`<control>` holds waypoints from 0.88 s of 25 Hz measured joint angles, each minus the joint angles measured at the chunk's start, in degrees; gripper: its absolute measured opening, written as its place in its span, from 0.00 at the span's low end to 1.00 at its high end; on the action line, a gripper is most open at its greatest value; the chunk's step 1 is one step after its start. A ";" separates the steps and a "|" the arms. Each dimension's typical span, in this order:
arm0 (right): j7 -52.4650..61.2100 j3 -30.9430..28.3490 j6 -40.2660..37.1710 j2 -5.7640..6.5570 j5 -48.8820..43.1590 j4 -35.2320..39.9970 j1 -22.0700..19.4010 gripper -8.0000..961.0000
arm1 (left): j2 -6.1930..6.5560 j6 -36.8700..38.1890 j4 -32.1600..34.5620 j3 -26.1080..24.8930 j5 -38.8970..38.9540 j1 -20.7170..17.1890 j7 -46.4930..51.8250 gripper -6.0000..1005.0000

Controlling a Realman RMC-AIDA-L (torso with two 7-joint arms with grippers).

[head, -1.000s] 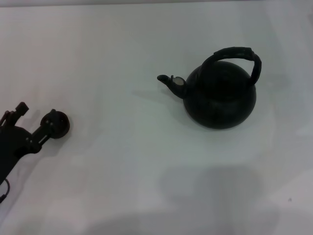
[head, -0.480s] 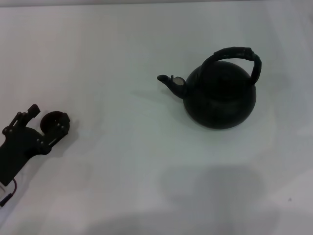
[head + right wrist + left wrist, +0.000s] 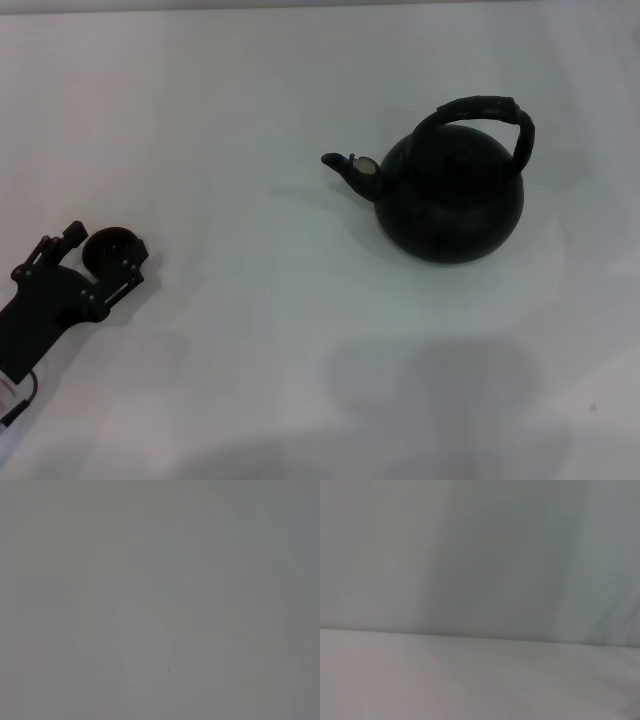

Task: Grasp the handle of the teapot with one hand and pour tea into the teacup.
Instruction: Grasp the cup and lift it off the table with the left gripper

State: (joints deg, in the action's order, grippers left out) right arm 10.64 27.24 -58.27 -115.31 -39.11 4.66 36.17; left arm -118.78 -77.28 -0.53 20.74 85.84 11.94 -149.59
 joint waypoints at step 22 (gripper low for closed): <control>0.00 0.00 0.00 0.00 0.00 0.00 -0.22 0.92 | 0.04 0.73 -0.14 0.00 0.03 0.02 0.00 0.88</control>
State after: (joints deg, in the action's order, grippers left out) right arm 10.64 27.24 -58.27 -115.31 -39.11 4.66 35.94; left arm -118.74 -76.55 -0.67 20.74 85.87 11.96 -149.59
